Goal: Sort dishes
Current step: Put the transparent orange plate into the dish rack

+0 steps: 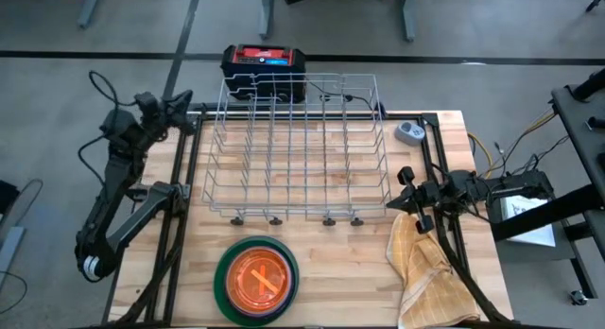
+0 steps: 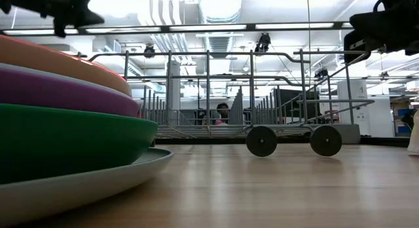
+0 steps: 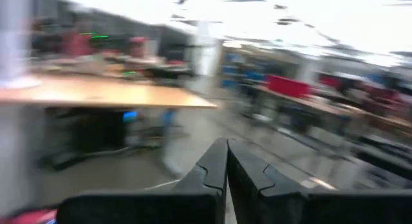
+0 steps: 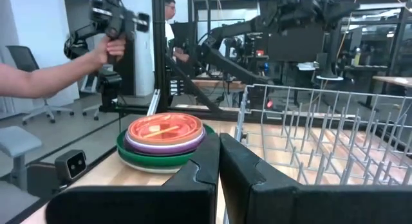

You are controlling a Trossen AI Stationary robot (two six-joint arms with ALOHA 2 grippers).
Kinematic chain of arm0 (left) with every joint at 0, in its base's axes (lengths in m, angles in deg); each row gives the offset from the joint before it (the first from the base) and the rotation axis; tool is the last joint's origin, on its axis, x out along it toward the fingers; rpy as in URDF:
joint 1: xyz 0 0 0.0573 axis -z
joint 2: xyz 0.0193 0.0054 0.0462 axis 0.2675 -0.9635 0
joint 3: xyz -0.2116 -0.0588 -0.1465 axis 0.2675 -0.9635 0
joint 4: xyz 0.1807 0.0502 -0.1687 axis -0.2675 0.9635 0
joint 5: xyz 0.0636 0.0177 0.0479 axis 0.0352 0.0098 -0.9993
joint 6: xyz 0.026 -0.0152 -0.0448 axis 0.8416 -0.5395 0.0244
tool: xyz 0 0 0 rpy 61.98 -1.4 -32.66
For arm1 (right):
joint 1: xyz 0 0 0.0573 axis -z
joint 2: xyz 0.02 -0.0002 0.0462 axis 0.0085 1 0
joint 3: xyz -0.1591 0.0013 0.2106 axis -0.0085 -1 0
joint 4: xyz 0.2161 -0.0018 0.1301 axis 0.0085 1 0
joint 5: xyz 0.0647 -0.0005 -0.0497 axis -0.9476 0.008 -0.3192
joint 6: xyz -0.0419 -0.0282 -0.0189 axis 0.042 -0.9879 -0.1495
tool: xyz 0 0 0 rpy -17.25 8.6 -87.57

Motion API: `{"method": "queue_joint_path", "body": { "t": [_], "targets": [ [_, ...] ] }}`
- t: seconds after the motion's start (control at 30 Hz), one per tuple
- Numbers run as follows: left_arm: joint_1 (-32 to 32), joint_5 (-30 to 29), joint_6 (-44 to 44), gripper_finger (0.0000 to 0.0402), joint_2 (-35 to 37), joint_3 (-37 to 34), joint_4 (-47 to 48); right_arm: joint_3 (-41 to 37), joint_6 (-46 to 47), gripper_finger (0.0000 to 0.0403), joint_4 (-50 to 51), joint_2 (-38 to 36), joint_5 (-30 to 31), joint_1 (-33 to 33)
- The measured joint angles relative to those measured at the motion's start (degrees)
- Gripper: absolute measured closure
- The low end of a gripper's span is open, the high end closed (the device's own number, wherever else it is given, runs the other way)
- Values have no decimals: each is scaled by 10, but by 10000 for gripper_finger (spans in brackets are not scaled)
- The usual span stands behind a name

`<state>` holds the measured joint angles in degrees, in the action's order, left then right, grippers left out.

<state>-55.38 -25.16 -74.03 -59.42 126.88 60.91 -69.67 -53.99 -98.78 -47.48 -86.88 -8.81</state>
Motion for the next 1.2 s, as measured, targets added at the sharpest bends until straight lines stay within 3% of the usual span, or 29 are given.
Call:
{"method": "queue_joint_path", "body": {
  "t": [0.2,0.3,0.43,0.6,0.8,0.9,1.1,1.2],
  "targets": [
    [28,200,-44,401,-13,83,-6,0,-22,400,-18,0,0,0],
    [62,223,-61,401,-18,122,6,0,-66,400,-34,0,0,0],
    [113,208,-64,401,-14,156,14,0,-96,400,-39,0,0,0],
    [194,179,-64,401,-8,142,-19,0,-106,400,-39,0,0,0],
    [328,126,-64,401,-71,61,-231,0,-111,400,-39,0,0,0],
    [383,107,-53,401,-117,54,-304,0,-107,400,-39,0,0,0],
    [497,104,-4,401,-173,99,-267,0,-78,400,-38,0,0,0],
    [565,34,48,401,-196,135,-169,0,-58,400,-37,0,0,0]
  ]
}}
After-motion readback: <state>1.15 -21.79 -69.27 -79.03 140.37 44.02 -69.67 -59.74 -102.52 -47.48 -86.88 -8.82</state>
